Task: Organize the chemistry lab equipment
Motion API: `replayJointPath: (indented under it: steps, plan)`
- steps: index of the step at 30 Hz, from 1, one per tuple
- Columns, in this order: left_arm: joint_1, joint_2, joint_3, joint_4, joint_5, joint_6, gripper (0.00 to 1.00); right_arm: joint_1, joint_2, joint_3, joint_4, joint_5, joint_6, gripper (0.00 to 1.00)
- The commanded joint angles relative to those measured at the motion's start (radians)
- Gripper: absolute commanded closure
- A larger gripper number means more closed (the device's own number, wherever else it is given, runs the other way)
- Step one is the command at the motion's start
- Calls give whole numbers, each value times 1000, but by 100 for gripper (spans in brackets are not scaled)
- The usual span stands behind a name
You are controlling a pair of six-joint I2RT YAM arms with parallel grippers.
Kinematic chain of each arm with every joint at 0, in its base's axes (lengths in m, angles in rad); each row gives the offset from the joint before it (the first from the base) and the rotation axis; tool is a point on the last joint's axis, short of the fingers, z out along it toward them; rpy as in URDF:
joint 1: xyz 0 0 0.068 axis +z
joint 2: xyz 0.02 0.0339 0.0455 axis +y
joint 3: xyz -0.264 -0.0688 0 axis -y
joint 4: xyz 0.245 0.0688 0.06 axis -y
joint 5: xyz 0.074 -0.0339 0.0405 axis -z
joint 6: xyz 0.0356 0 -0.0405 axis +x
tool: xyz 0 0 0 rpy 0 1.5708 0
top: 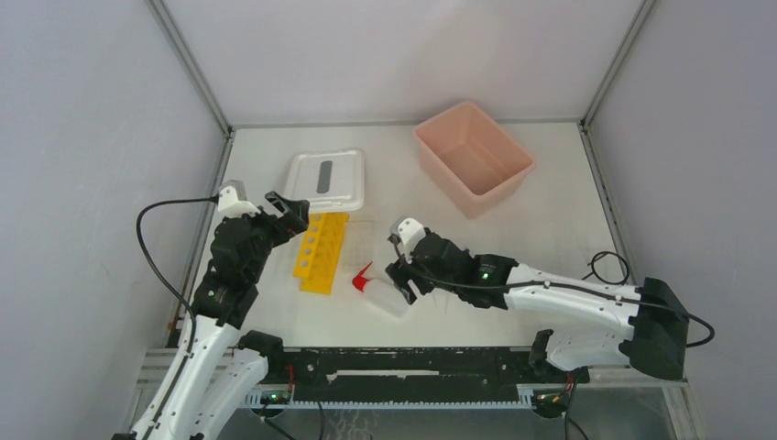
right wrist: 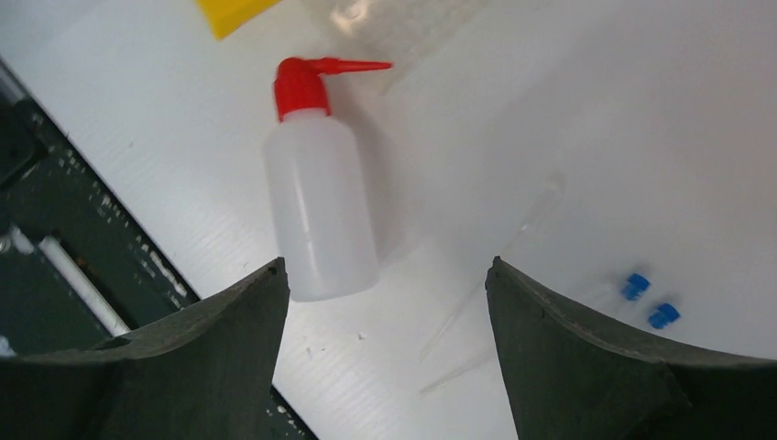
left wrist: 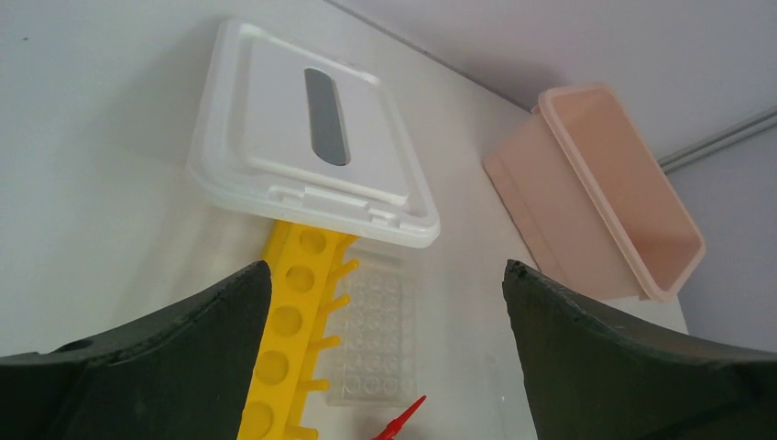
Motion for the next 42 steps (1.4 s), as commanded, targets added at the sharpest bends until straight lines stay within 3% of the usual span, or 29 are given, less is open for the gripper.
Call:
replayJointPath:
  steps: [1,20,35,42]
  plan:
    - [-5,-3,84,-45,-55,-45,0,56,55,77,-47,-76,-49,14]
    - [-5,-68,82,-61,-55,-92,0,76,365,211,-42,-193,-105,13]
    - [-6,-91,64,-54,-56,-105,0,52,497,252,-16,-244,-132,13]
    - [-5,-98,57,-54,-62,-108,0,51,530,252,-15,-234,-124,19]
